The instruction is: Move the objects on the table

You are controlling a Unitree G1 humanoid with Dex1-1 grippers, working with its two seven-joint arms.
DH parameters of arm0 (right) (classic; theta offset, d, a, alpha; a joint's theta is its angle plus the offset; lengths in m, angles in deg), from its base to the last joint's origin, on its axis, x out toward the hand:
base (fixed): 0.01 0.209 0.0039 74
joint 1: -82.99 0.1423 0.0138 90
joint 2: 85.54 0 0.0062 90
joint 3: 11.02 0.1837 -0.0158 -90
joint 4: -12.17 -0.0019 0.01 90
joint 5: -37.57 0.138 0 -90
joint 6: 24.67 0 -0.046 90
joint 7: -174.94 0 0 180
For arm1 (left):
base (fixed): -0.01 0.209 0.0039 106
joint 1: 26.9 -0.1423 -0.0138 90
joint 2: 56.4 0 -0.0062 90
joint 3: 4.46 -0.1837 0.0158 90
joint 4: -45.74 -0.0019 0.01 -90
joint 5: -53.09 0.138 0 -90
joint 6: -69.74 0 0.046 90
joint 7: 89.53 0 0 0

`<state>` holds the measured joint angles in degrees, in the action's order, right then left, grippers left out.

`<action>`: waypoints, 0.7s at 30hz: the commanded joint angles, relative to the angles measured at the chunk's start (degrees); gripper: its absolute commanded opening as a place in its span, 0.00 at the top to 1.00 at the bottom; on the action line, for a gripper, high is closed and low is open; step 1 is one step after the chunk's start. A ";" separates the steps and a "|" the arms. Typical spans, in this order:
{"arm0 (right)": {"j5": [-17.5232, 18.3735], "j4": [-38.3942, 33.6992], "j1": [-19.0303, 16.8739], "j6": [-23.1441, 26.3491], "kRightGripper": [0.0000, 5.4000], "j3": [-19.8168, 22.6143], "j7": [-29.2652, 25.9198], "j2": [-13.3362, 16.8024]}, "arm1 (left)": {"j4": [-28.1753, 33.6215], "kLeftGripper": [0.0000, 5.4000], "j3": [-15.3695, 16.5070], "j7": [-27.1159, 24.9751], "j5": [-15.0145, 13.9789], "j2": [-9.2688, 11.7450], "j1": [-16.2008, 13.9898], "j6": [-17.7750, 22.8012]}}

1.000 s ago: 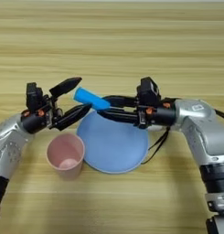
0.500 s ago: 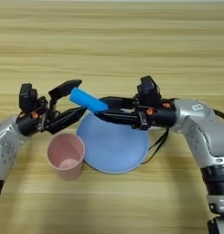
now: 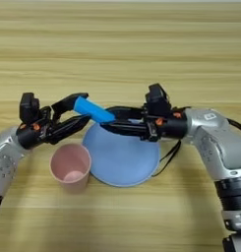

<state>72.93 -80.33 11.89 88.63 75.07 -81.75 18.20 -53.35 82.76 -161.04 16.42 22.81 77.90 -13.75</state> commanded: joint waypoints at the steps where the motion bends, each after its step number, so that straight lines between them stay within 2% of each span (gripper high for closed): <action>1: -1.12 0.41 -0.25 -0.27 0.74 -1.17 -0.11 0.13 | 0.86 0.44 -0.38 -0.37 -0.27 0.25 -0.01 0.57; 8: -3.66 2.37 0.02 -1.69 0.74 -3.04 0.63 -0.84 | 1.03 0.55 -0.63 -0.52 -0.10 0.42 -0.19 0.53; 16: -2.05 1.68 0.46 -0.97 0.74 -1.87 0.85 -1.39 | 1.25 0.72 -0.96 -0.61 0.05 0.59 -0.38 0.55; 21: -1.27 1.93 1.06 -0.67 0.74 -1.19 1.44 -1.98 | 1.26 0.73 -1.05 -0.62 0.21 0.56 -0.41 0.56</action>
<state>70.49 -77.95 11.70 87.48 72.69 -81.21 16.77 -52.57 82.27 -161.68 16.38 22.94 77.64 -13.74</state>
